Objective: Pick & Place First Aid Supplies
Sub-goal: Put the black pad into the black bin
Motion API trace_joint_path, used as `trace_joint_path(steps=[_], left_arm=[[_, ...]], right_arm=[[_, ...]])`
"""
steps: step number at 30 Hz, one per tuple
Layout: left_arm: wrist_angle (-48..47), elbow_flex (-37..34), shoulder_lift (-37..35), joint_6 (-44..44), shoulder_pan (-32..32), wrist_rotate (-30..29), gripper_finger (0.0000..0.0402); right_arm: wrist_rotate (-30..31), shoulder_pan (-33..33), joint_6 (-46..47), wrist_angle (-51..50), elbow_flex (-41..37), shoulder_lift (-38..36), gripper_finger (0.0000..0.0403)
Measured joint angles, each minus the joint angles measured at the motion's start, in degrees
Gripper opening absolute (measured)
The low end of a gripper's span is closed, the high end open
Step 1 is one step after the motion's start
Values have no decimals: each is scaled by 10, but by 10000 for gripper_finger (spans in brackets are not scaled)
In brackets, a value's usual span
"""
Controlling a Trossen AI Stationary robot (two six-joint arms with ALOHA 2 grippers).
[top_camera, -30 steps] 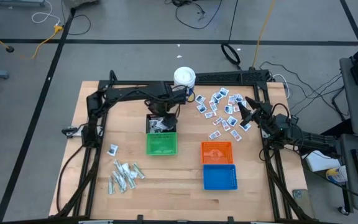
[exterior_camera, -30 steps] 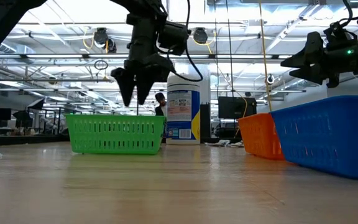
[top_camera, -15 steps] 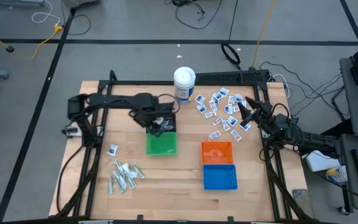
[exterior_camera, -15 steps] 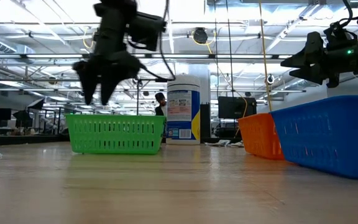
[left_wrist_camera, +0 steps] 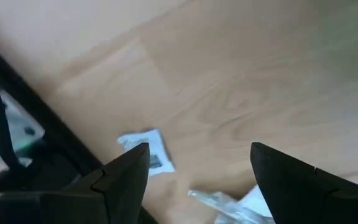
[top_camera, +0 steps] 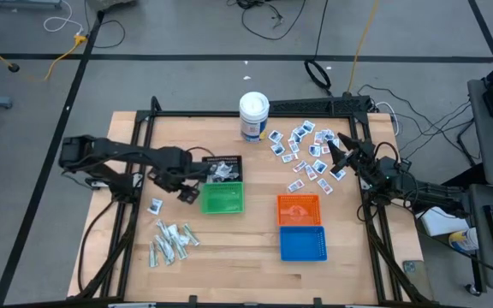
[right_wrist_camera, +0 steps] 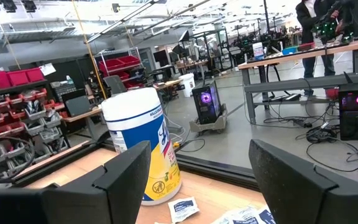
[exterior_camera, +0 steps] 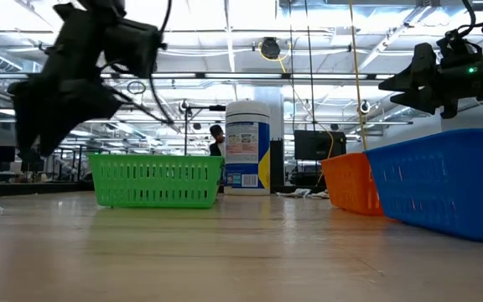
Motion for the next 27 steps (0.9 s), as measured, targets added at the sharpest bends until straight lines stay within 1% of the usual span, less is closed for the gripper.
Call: trace_joint_path(steps=[4, 9, 15, 21, 27], left_arm=[[-1, -39, -19, -28, -10, 15, 285], [0, -72, -21, -41, -17, 33, 285], [-2, -99, 4, -56, -17, 47, 285], [-1, -104, 58, -51, -7, 55, 285], [1, -104, 125, -25, 8, 58, 285]], right_arm=[[0, 0, 0, 0, 0, 0, 267], [0, 0, 0, 0, 0, 0, 267], [0, 0, 0, 0, 0, 0, 267], [0, 0, 0, 0, 0, 0, 267], [0, 0, 0, 0, 0, 0, 267]])
